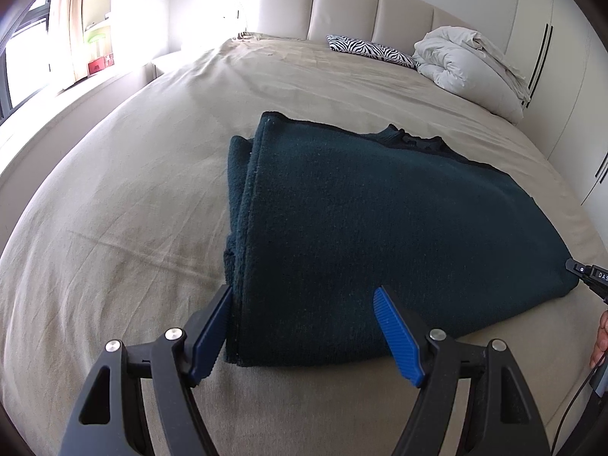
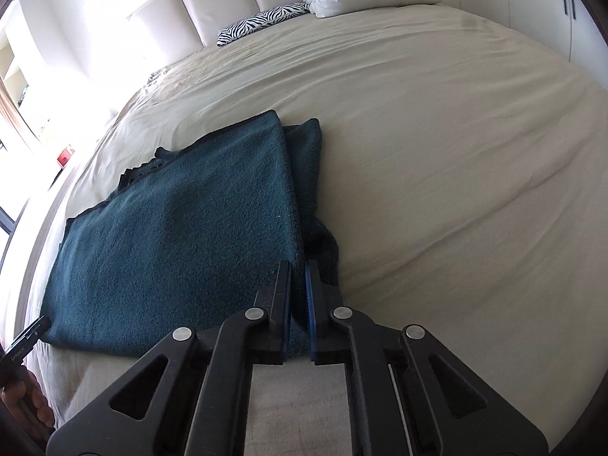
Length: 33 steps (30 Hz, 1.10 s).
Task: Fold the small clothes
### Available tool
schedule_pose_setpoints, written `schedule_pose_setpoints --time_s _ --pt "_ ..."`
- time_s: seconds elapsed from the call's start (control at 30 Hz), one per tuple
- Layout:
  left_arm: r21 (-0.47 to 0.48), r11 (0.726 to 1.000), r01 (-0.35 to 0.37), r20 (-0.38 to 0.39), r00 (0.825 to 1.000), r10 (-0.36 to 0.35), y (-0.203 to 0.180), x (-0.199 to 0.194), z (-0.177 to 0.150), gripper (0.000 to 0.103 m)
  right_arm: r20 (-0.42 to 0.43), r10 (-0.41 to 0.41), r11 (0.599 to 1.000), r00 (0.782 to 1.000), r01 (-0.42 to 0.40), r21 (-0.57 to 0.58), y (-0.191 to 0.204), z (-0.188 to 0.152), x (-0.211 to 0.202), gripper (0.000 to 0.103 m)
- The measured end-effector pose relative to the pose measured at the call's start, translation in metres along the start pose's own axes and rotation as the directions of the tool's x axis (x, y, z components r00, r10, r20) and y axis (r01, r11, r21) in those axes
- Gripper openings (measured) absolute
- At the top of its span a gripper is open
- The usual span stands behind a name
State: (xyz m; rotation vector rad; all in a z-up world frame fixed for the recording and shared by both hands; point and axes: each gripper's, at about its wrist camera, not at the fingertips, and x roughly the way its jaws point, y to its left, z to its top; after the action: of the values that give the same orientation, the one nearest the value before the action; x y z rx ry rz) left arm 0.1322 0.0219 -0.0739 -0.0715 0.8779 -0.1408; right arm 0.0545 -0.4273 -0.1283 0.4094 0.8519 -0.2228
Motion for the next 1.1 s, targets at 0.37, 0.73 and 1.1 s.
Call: schedule_pose_setpoints --time_s 0.37,0.73,1.1 --pt "0.004 1.0 0.001 -0.006 1.0 -0.001 0.004 0.003 -0.002 0.077 -0.023 0.027 0.994 0.999 -0.024 0.107 -0.025 -0.017 0.007 0.005" --pt "0.035 0.999 0.013 0.068 0.998 -0.016 0.002 0.002 0.037 0.077 0.105 0.046 0.985 0.993 -0.062 0.162 -0.01 0.005 -0.031 0.045" --pt "0.065 0.998 0.025 0.12 0.992 -0.033 -0.025 0.077 0.133 0.077 -0.127 0.513 0.858 0.849 -0.506 0.089 0.145 0.07 0.103 0.045"
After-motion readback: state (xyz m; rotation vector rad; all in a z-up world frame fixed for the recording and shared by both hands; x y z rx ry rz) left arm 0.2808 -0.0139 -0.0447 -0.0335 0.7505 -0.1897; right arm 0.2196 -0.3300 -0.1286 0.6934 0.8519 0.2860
